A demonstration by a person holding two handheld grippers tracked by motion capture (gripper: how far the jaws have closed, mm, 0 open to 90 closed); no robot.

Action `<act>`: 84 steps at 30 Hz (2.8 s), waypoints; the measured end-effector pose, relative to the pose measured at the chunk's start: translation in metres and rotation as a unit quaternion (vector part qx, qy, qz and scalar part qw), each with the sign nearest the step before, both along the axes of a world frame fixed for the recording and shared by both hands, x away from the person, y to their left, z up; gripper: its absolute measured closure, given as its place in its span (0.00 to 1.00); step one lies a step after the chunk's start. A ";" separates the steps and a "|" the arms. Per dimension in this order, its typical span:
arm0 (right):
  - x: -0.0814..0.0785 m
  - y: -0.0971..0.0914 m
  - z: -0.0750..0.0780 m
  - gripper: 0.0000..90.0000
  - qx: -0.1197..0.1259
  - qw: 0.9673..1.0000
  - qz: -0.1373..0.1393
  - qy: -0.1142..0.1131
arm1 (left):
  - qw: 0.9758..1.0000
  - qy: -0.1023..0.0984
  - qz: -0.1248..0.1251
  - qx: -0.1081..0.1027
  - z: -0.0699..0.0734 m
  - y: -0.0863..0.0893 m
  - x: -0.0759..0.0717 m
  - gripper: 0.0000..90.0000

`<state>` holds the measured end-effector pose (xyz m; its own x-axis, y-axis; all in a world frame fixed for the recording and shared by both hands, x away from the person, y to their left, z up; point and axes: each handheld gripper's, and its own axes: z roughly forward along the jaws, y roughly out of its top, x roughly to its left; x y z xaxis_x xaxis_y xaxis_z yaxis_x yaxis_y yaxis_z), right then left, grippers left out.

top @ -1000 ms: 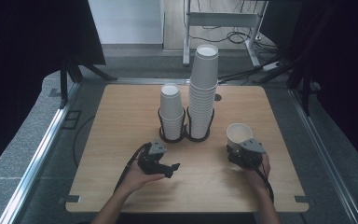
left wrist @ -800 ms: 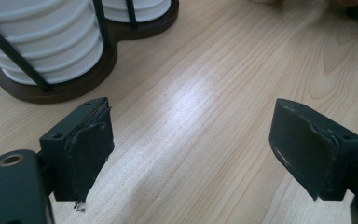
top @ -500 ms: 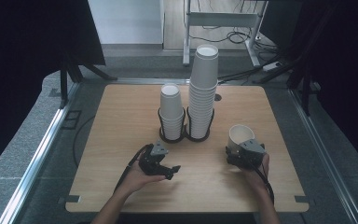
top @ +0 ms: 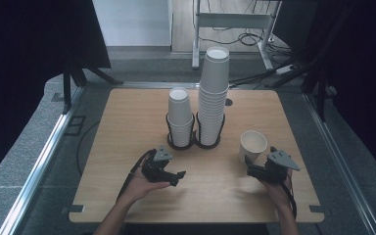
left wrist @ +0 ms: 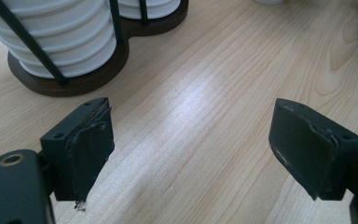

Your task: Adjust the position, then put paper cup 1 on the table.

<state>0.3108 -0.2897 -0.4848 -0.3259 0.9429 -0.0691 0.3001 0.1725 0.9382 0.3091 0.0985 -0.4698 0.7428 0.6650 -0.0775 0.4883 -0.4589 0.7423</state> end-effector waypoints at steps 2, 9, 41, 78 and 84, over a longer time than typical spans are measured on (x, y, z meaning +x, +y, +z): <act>-0.008 -0.005 0.006 0.00 0.010 1.000 0.003 -0.012 | 1.000 0.000 0.002 -0.002 0.000 0.001 0.000 0.15; -0.023 -0.005 0.032 0.00 0.020 0.999 0.022 -0.045 | 1.000 -0.011 0.004 -0.028 0.005 0.003 -0.002 0.16; 0.039 0.071 0.111 0.14 0.045 0.987 0.152 -0.026 | 0.988 -0.068 -0.009 -0.139 0.112 0.006 0.052 0.16; 0.136 0.113 0.149 0.04 0.071 0.974 0.214 -0.007 | 0.981 -0.088 -0.022 -0.173 0.191 -0.056 0.158 0.02; 0.136 0.113 0.149 0.04 0.073 0.974 0.216 -0.004 | 0.982 -0.099 -0.032 -0.160 0.198 -0.077 0.159 0.02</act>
